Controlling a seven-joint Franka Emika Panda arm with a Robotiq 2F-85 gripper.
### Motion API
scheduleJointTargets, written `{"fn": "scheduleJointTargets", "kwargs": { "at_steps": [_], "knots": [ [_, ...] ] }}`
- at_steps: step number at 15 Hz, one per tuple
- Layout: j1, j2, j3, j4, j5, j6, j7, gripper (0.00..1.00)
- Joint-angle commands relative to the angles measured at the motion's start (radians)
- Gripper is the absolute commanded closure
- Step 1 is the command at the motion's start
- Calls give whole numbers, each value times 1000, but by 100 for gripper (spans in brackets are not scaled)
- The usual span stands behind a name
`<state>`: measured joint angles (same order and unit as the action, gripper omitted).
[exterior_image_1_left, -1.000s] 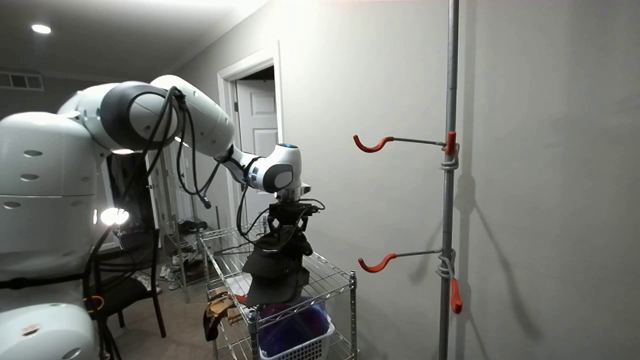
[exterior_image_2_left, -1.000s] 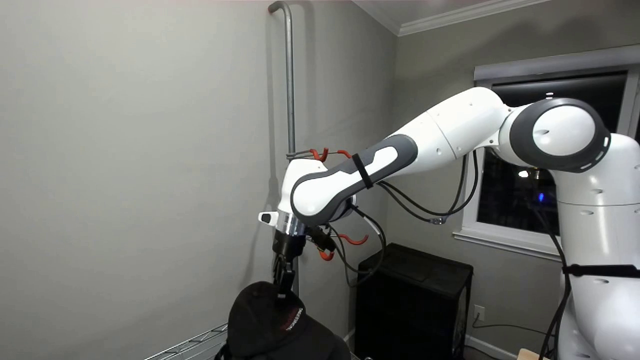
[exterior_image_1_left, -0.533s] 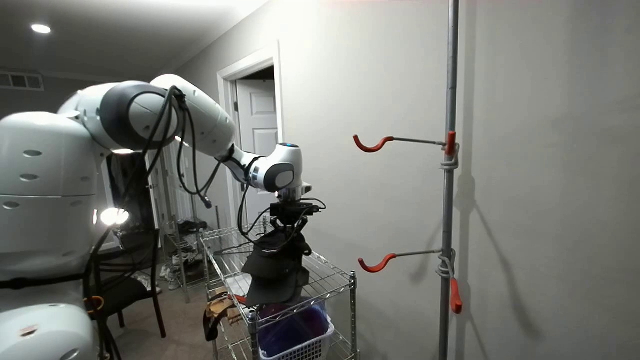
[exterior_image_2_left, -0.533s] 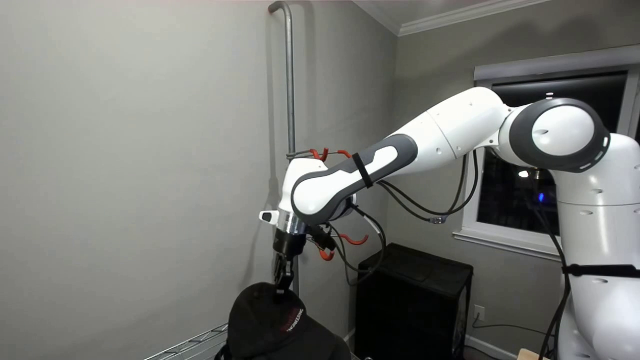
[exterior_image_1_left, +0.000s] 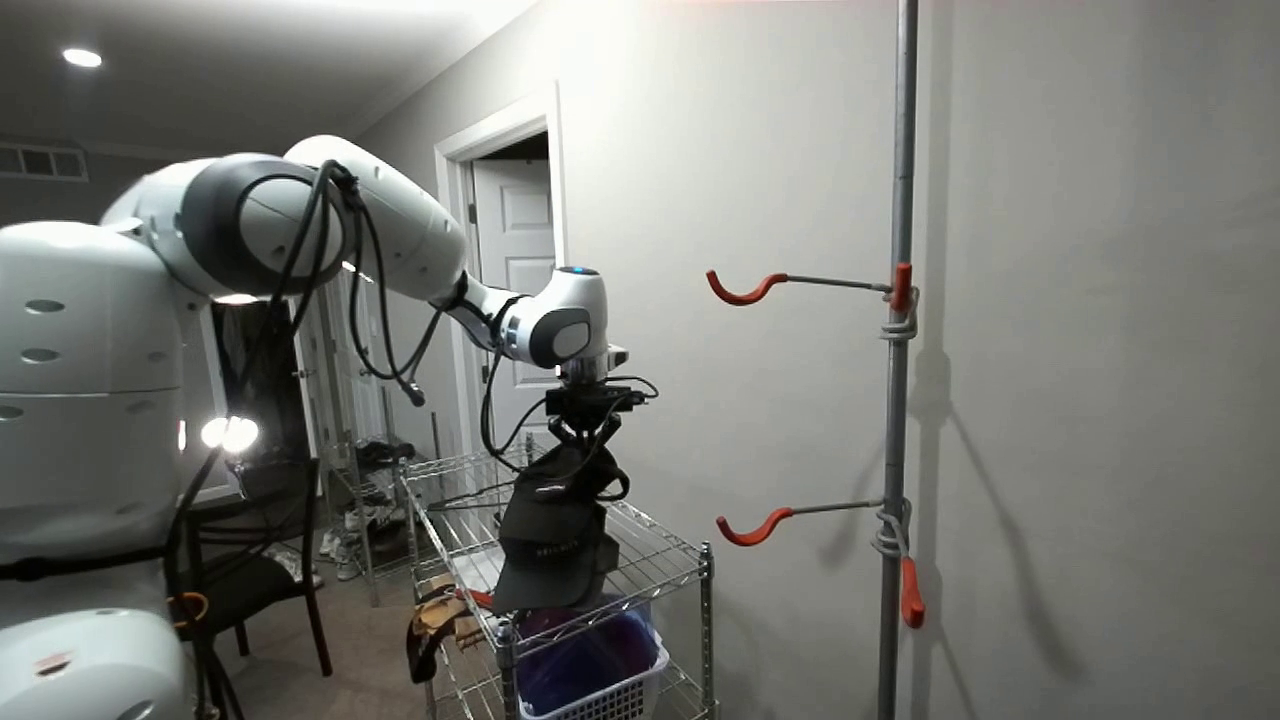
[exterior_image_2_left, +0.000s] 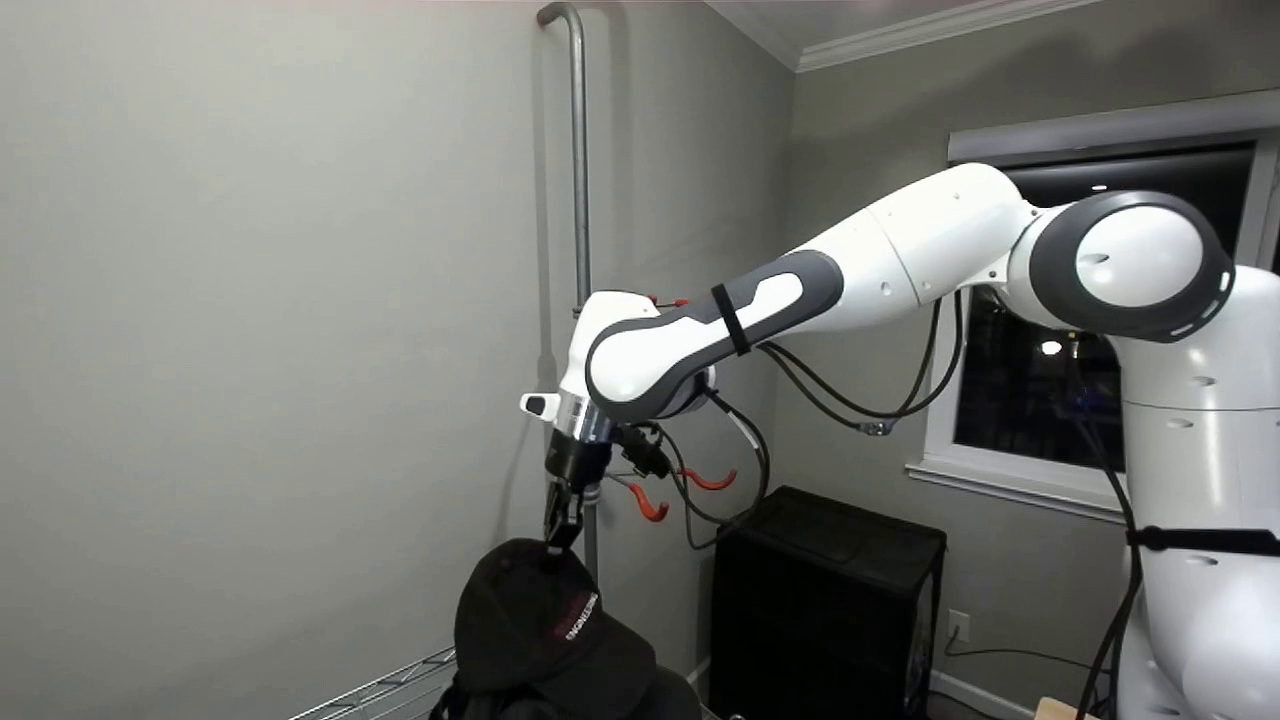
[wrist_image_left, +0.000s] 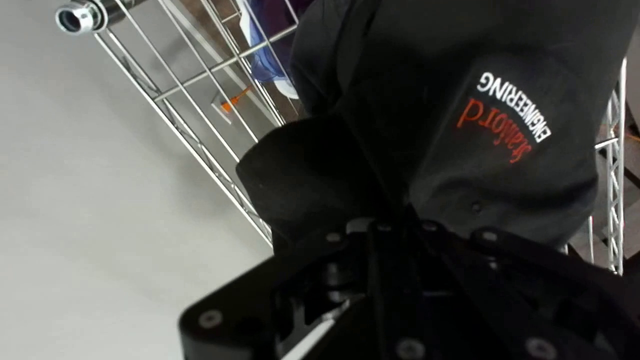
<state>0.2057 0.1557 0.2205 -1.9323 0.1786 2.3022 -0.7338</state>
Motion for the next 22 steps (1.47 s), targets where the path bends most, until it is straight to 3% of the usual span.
{"fn": "scheduleJointTargets", "kwargs": {
  "at_steps": [1, 5, 10, 14, 22],
  "knots": [
    [-26, -86, 14, 28, 14, -45, -77, 99],
    [-15, -176, -2, 59, -3, -42, -100, 99],
    [-25, -307, -60, -20, 15, -6, -108, 99],
    [-43, -461, -159, -169, 47, -11, -153, 99],
    [-134, -725, -380, -445, -39, -12, -174, 99]
  ]
}}
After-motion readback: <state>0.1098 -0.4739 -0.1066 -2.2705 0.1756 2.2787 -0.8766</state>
